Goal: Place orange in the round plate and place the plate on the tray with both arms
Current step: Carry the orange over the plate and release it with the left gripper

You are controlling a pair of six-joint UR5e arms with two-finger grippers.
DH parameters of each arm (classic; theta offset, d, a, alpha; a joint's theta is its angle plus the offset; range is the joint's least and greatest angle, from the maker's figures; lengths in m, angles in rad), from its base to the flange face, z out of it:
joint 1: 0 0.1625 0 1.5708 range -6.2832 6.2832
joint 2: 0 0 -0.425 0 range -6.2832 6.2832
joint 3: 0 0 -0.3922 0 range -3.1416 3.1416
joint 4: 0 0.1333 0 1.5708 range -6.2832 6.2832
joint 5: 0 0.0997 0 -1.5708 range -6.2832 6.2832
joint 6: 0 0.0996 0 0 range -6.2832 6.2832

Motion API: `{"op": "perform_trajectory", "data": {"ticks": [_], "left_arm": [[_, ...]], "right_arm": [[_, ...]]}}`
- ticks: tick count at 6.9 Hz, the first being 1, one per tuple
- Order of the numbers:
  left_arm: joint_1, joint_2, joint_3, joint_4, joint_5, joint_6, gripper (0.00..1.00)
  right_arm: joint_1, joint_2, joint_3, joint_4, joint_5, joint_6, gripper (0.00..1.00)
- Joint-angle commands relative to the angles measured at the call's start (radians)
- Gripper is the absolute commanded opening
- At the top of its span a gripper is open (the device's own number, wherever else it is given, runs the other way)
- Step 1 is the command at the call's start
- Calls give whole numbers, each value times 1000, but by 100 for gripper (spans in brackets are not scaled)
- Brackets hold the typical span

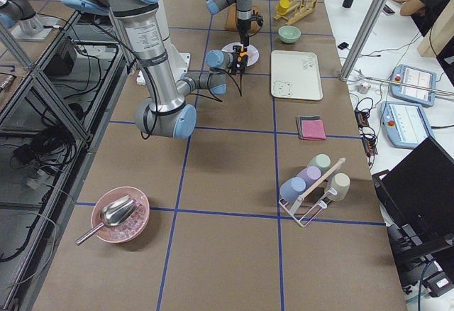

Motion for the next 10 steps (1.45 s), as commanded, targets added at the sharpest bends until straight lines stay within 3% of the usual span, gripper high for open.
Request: {"op": "perform_trajectory", "data": {"ticks": [1,2,4,5,6,7,10], "left_arm": [[-49,53,-78,5,-37,72,98],[-110,81,-105,5,-101,102,98],[-146,101,-111,5,-136,131,98],[-153,104,-112,5,-137,142,98],[-185,119,-119,5,-171,180,98],[-224,140,-122,5,-206,220,98],[-284,185,-137,5,-237,318,98]], "right_arm": [[-12,38,-58,18,-5,1,99],[-21,61,-83,18,-8,2,99],[-30,73,-100,17,-8,2,96],[-30,84,-100,17,-8,2,64],[-30,86,-89,21,-8,5,24],[-27,87,-69,26,-8,66,0],[-18,98,-52,28,-10,85,0]]}}
